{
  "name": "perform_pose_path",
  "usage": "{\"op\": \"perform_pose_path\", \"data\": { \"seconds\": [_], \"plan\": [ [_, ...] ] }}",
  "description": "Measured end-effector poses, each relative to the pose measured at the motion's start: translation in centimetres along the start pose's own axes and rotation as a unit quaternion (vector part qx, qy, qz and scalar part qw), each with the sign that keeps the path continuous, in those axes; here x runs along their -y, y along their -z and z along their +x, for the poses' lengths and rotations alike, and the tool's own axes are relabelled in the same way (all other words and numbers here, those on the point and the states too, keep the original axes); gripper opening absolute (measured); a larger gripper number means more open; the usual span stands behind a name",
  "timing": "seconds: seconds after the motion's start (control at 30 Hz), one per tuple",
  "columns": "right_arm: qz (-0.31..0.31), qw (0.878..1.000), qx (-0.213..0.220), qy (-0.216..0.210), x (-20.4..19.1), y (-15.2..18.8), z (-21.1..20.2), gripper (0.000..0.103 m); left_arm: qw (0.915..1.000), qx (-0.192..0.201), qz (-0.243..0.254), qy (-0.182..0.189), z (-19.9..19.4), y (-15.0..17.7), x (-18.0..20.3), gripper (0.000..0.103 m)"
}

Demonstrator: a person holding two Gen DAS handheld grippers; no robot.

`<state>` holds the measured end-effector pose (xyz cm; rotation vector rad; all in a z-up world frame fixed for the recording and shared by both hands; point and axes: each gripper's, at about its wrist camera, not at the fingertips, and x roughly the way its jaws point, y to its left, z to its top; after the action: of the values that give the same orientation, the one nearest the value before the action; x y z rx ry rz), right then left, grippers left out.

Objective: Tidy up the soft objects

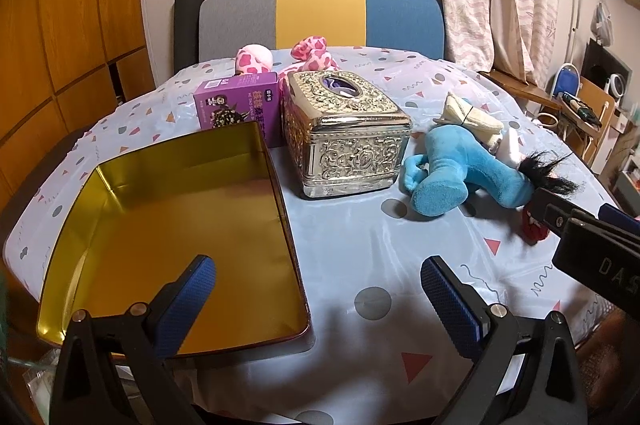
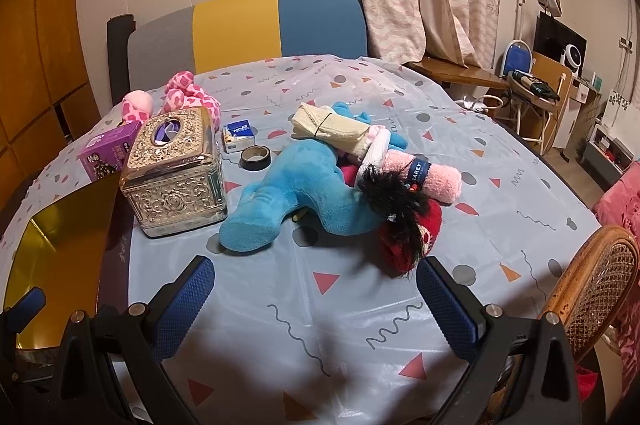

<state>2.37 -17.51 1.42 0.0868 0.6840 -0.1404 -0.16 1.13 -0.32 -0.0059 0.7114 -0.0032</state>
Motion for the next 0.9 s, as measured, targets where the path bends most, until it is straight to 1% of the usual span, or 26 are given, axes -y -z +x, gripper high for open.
{"op": "perform_pose_path", "data": {
  "seconds": [0.33,0.9],
  "plan": [
    [0.004,1.0,-0.001,0.002,0.5,-0.4,0.5,0.103,0.9999,-0.01,-0.004,0.001,0.5,0.1,-0.2,0.103],
    [0.019,1.0,-0.002,0.018,2.2,-1.3,1.3,0.103,0.9998,-0.02,-0.003,0.007,1.2,-0.2,-0.2,0.103]
  ]
}}
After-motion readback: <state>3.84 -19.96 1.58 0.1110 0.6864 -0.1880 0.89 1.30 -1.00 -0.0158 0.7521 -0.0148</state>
